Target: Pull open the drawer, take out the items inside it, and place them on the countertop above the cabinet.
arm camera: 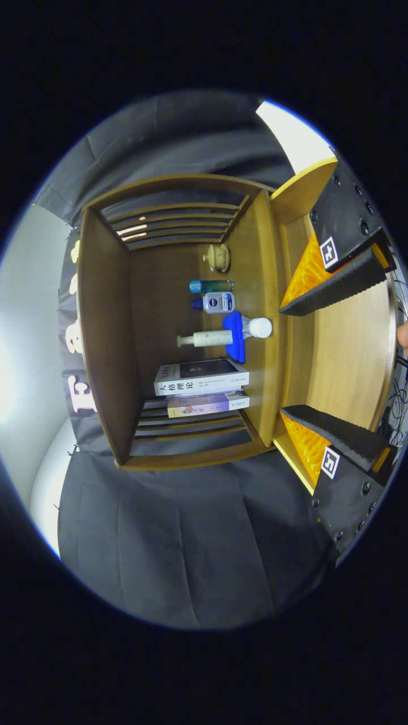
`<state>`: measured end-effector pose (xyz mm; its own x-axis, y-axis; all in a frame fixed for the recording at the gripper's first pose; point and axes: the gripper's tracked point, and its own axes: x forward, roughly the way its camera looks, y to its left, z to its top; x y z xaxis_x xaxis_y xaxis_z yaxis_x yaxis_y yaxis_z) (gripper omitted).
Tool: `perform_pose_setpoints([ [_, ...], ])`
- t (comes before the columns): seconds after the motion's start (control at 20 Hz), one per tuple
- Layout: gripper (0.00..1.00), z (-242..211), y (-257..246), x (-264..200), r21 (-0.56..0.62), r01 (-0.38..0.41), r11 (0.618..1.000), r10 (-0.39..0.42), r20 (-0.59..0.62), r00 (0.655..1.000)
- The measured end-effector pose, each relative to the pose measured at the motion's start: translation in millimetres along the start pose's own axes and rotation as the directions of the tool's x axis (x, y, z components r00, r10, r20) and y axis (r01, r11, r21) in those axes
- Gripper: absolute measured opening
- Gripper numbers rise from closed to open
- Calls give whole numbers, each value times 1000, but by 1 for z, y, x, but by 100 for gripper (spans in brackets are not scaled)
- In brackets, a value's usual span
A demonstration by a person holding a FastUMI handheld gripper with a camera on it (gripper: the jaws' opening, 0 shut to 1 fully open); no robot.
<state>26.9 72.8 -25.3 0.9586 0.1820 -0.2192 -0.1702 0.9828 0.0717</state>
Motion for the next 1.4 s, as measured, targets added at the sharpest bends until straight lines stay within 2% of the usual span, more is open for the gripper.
perform_pose_setpoints([
  [0.2, 98, -17, 5, -26, -97, 29, 995, -23, 61, 998],
  [0.5, 98, -53, 20, -67, -95, 11, 995, -4, 78, 997],
  [0.7, 99, -75, 20, -89, -46, 17, 999, -13, 98, 995],
  [0.95, 99, -115, 16, -92, -107, 26, 994, -21, 51, 998],
  [1.4, 100, -184, -1, -73, -120, 66, 991, -78, -98, 992],
])
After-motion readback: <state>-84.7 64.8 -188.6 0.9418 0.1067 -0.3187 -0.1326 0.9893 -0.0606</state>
